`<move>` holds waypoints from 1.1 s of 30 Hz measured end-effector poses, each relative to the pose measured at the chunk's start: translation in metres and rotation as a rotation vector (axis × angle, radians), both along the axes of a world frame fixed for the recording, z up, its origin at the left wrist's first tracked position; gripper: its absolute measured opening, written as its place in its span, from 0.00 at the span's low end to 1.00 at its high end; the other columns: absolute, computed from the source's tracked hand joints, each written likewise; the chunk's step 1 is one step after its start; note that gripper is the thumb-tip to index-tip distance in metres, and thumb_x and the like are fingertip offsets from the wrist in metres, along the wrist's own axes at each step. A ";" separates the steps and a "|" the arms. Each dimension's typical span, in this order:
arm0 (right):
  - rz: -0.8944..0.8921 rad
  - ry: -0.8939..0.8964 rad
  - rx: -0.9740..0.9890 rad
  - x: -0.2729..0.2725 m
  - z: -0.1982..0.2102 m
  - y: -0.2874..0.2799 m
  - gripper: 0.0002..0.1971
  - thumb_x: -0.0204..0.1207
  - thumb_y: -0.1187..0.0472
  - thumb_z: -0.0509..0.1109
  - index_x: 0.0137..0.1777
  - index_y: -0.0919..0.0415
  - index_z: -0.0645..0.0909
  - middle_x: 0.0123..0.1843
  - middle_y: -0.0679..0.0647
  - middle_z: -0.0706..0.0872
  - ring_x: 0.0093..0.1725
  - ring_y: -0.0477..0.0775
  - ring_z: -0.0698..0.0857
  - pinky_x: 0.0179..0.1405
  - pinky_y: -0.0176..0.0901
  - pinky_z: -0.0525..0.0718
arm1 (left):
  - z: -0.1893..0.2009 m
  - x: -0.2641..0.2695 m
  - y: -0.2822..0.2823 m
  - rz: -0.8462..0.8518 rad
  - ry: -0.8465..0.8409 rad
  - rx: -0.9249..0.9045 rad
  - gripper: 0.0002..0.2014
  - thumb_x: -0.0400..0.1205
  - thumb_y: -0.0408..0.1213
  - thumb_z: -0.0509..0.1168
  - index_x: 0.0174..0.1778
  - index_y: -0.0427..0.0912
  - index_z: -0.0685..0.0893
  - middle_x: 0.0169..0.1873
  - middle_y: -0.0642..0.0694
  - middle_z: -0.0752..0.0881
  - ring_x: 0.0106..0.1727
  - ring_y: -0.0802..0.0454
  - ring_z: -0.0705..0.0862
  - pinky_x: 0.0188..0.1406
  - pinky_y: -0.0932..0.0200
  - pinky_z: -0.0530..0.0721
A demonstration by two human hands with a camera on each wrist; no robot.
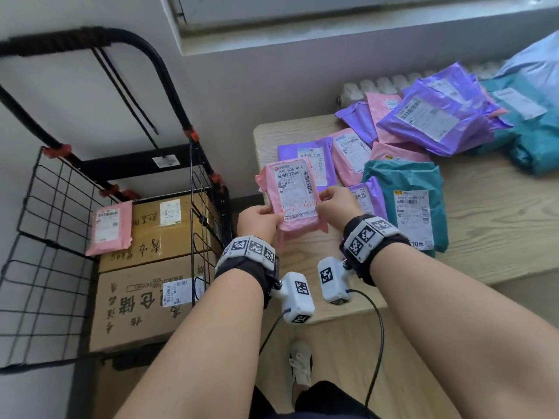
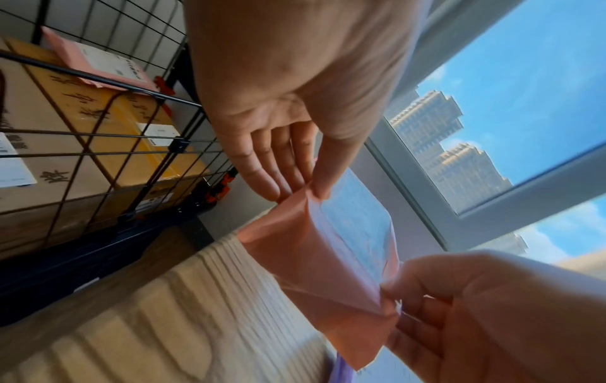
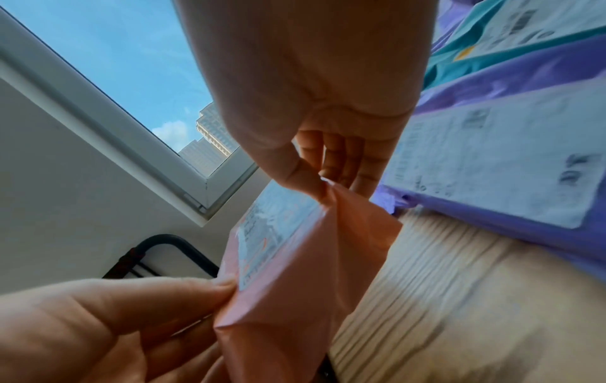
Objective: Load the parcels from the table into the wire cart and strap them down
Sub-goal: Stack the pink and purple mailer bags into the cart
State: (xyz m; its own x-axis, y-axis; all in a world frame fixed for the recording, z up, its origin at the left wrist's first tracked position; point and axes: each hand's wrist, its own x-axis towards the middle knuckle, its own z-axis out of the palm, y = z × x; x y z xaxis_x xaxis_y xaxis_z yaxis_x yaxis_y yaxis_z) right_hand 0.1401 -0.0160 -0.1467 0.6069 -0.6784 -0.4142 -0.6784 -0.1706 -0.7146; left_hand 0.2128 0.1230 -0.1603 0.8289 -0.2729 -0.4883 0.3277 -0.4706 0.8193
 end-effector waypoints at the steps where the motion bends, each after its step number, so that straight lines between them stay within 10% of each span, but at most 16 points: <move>1: 0.007 -0.007 0.005 0.006 0.002 0.004 0.13 0.70 0.74 0.61 0.47 0.62 0.84 0.43 0.59 0.88 0.36 0.55 0.84 0.29 0.38 0.80 | 0.000 0.005 0.005 0.022 -0.003 0.000 0.13 0.72 0.28 0.73 0.53 0.40 0.90 0.44 0.46 0.91 0.47 0.48 0.89 0.54 0.49 0.88; 17: 0.264 -0.008 0.039 0.177 -0.011 0.146 0.07 0.73 0.65 0.74 0.50 0.57 0.85 0.50 0.53 0.90 0.47 0.52 0.89 0.49 0.49 0.89 | -0.011 0.157 0.158 0.243 -0.068 0.073 0.03 0.81 0.34 0.66 0.42 0.43 0.84 0.45 0.46 0.88 0.43 0.49 0.87 0.40 0.53 0.89; 24: 0.317 0.076 0.096 0.276 -0.039 0.232 0.09 0.77 0.67 0.71 0.55 0.61 0.87 0.54 0.55 0.90 0.47 0.52 0.90 0.50 0.50 0.90 | -0.032 0.249 0.245 0.220 -0.088 0.182 0.05 0.81 0.33 0.65 0.49 0.41 0.86 0.43 0.51 0.85 0.41 0.53 0.82 0.26 0.67 0.74; 33: 0.308 0.187 0.111 0.355 -0.121 0.293 0.07 0.78 0.66 0.67 0.48 0.54 0.83 0.52 0.53 0.89 0.43 0.50 0.89 0.36 0.43 0.90 | -0.111 0.338 0.299 0.069 -0.042 0.350 0.04 0.81 0.32 0.65 0.47 0.42 0.85 0.54 0.44 0.87 0.55 0.45 0.84 0.52 0.55 0.80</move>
